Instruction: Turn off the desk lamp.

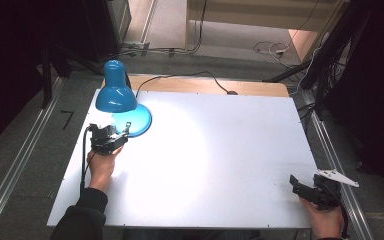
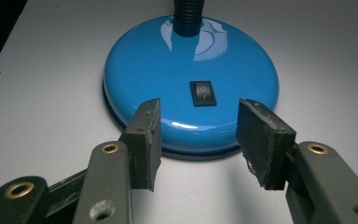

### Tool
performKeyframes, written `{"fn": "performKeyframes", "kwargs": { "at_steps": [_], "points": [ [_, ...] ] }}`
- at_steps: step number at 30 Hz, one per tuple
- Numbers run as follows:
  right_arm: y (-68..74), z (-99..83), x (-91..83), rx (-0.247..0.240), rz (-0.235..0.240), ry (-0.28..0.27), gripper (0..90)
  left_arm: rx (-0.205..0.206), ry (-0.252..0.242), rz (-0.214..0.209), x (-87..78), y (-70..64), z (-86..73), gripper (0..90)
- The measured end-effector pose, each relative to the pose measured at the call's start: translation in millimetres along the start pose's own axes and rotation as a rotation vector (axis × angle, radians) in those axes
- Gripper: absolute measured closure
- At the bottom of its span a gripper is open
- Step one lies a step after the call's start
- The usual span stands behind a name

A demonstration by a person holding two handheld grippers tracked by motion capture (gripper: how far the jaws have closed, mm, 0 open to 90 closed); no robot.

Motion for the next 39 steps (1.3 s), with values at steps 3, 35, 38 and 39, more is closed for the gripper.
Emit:
{"fn": "performKeyframes", "kwargs": {
  "at_steps": [3,35,38,39],
  "points": [
    [0.2,-0.2,0.2,-0.001,-0.001,0.003,13.5,0.004,0.005,0.002,4.4,-1.1,3.2,53.8],
    [-0.7,-1.2,2.6,0.001,-0.005,0.012,13.6,0.023,-0.049,0.0,25.7,-0.6,11.8,90.0],
    [-0.9,-1.4,2.5,0.004,-0.005,0.012,13.7,0.022,-0.041,0.001,29.4,-0.5,10.0,90.0],
    [-1.1,-1.3,2.7,0.003,-0.004,0.011,13.7,0.031,-0.035,-0.003,29.5,-0.4,9.5,90.0]
  ]
}}
Point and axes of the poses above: each handheld gripper's, and its own axes: x roughly forward along the jaws, z roughly out of its top, y roughly to its left, the point moved 4 cm from there along x, roughly forward along the jaws, and after that the axes turned 6 degrees about -z, right-handed, at the moved point
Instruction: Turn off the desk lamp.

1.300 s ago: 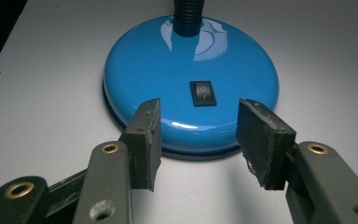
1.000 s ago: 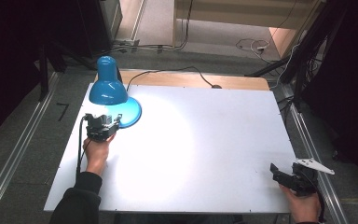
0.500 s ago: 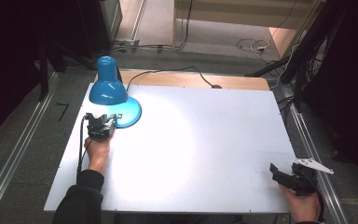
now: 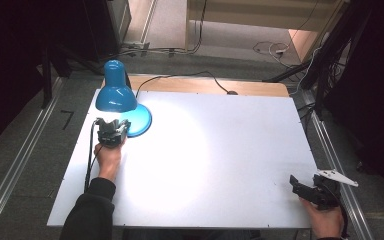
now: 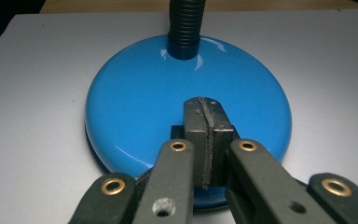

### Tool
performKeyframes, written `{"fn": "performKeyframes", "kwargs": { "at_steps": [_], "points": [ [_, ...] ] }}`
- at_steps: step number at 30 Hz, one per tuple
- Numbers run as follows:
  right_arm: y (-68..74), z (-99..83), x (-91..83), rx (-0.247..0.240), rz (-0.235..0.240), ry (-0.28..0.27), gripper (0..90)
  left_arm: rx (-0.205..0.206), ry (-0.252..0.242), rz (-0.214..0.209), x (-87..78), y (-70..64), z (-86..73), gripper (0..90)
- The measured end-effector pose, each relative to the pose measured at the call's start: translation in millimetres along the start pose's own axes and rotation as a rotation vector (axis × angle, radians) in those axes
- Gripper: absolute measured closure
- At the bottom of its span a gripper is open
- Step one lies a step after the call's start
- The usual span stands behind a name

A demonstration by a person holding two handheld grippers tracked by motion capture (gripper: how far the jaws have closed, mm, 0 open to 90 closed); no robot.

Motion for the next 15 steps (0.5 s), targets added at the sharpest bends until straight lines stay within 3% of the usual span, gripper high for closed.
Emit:
{"fn": "performKeyframes", "kwargs": {
  "at_steps": [4,7,15],
  "points": [
    [0.0,-0.1,0.6,-0.001,-0.001,0.003,13.7,-0.017,-0.014,-0.002,2.3,-1.1,0.7,90.0],
    [0.7,0.1,0.4,-0.003,0.001,0.002,13.7,-0.002,-0.014,0.007,2.8,-3.1,0.7,90.0],
    [1.2,-0.1,0.3,-0.007,0.002,0.002,13.7,-0.01,-0.021,0.01,3.8,-2.7,1.4,90.0]
  ]
}}
Point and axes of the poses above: each handheld gripper's, and its own axes: x roughly forward along the jaws, z roughly out of its top, y roughly to its left, the point moved 4 cm from there along x, roughly forward along the jaws, and after that the axes turned 6 degrees about -z, right-handed, at the moved point
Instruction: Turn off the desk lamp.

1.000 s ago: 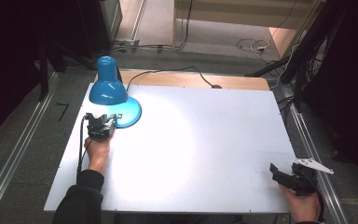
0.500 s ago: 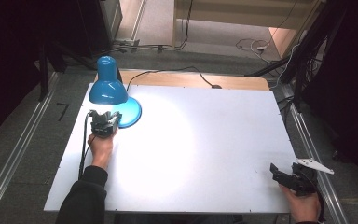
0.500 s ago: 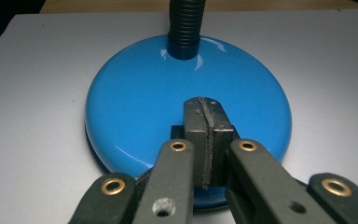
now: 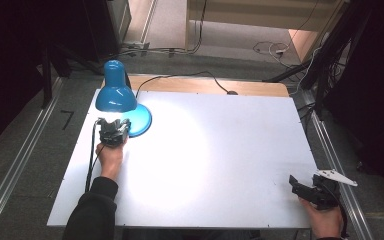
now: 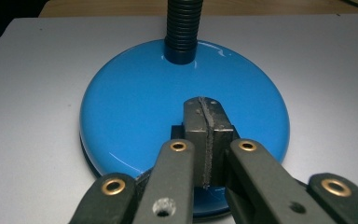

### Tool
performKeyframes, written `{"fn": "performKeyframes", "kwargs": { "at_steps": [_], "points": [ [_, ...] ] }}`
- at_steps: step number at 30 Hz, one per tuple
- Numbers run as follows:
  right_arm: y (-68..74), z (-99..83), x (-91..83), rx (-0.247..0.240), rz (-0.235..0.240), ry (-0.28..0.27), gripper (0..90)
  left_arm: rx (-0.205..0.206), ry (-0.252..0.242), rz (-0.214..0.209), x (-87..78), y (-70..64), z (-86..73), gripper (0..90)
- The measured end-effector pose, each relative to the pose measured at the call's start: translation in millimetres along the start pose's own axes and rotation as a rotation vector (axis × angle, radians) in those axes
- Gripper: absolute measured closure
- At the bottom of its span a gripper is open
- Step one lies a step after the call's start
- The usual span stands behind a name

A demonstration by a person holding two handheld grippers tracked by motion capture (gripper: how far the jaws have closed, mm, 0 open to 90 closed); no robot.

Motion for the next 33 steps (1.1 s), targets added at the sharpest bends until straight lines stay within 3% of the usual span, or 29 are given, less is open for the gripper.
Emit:
{"fn": "performKeyframes", "kwargs": {
  "at_steps": [7,33],
  "points": [
    [1.3,0.3,0.0,-0.001,0.005,0.001,13.7,0.009,0.026,0.0,1.1,-0.6,3.6,90.0],
    [-0.2,-0.1,0.7,0.0,0.008,0.001,13.9,-0.015,0.004,0.001,8.0,-0.3,3.9,90.0]
  ]
}}
Point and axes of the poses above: each handheld gripper's, and its own axes: x roughly forward along the jaws, z roughly out of its top, y roughly to its left, the point moved 4 cm from there along x, roughly forward along the jaws, and after that the axes turned 6 degrees about -z, right-handed, at the moved point
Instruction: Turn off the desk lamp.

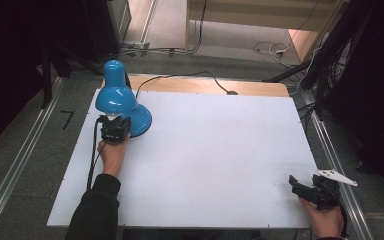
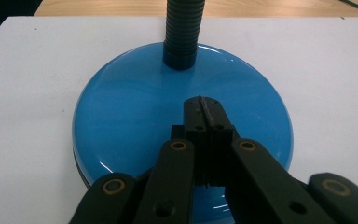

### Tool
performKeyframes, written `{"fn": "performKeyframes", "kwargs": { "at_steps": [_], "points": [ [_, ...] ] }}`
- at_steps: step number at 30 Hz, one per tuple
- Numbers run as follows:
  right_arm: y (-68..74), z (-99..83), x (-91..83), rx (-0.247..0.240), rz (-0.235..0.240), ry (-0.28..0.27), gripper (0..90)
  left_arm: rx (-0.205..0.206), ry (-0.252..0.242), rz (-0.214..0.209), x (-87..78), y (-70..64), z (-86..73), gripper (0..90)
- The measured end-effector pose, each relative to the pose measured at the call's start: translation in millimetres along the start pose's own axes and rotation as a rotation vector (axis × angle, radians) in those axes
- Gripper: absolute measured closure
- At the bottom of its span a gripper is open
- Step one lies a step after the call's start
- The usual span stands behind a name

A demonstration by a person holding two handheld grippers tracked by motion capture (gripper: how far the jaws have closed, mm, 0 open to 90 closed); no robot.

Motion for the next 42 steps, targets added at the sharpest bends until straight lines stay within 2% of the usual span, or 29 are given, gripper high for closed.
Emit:
{"fn": "performKeyframes", "kwargs": {
  "at_steps": [11,14,18,21,30,31,34,42],
  "points": [
    [-0.6,0.1,-0.2,0.005,-0.001,0.0,13.9,0.024,0.003,0.0,-5.2,5.6,-0.9,90.0],
    [-0.5,0.4,-0.6,0.006,-0.002,-0.003,13.9,0.004,-0.02,-0.019,-9.5,5.3,-1.6,84.2],
    [-0.5,0.4,-0.8,0.004,-0.003,-0.004,13.9,0.0,-0.032,-0.024,-12.5,4.5,-2.4,81.9],
    [-0.5,0.7,-1.4,0.005,-0.003,-0.006,13.9,-0.007,-0.012,-0.037,-15.4,6.0,-3.7,76.9],
    [-0.7,0.6,-2.5,0.004,-0.003,-0.007,13.9,-0.011,-0.015,-0.072,-21.0,0.9,-2.8,66.9],
    [-0.7,0.5,-2.6,0.004,-0.004,-0.008,13.9,-0.011,-0.014,-0.07,-21.7,0.9,-3.2,64.8],
    [-0.7,0.3,-3.2,0.007,-0.005,-0.007,13.9,-0.045,-0.019,-0.08,-21.5,-1.6,-6.6,58.3],
    [-0.6,0.0,-4.3,0.007,-0.006,-0.007,13.9,-0.055,-0.024,-0.075,-26.5,-3.4,-9.2,43.8]
  ]
}}
Point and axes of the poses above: each handheld gripper's, and its own axes: x roughly forward along the jaws, z roughly out of its top, y roughly to its left, the point moved 4 cm from there along x, roughly forward along the jaws, and after that the axes turned 6 degrees about -z, right-handed, at the moved point
